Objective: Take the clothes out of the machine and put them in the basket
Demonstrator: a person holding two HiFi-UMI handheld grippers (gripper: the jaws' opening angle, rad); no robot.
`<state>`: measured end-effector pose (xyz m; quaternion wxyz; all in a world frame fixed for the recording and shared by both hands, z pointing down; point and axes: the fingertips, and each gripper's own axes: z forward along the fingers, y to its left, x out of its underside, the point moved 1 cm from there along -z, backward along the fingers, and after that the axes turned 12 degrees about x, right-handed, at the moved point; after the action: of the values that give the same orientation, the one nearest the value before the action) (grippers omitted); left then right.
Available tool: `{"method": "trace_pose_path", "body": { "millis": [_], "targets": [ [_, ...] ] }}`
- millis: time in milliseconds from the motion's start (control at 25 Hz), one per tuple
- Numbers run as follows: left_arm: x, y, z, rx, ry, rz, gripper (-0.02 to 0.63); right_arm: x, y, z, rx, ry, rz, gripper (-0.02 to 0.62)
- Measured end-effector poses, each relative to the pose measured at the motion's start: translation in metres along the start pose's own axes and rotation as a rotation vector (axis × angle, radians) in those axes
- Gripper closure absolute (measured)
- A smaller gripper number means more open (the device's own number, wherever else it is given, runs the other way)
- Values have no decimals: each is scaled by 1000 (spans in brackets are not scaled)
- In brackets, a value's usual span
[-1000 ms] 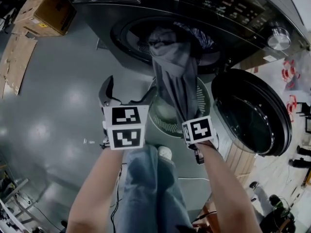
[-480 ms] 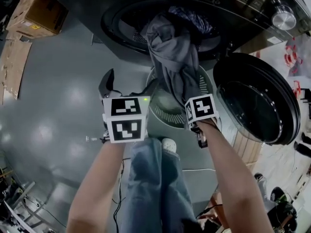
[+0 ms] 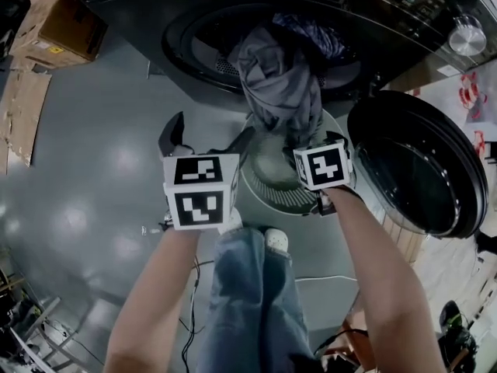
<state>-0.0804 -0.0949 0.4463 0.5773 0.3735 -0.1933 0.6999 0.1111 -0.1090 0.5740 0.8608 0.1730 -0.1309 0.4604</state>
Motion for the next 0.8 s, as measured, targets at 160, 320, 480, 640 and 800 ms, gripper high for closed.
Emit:
{"method": "trace_pose_path", "body": {
  "millis": [160,320,480,640,800],
  "targets": [
    [-9,6,3,84,-110,-8,63,-54,12,9,-16,-141,-37,135],
    [-17,15,9,151,-180,1,63,-99,15,21,-2,-205,-38,117],
    [-21,33,21,172,-200,19,63,-138,10,40,36,-267,25,111],
    [-15,50,28,175,-186,41,67,-169,12,61,80,-323,0,80],
    [-5,57,35,196,-157,70,71,-180,7,91,105,-281,35,55]
  ]
}}
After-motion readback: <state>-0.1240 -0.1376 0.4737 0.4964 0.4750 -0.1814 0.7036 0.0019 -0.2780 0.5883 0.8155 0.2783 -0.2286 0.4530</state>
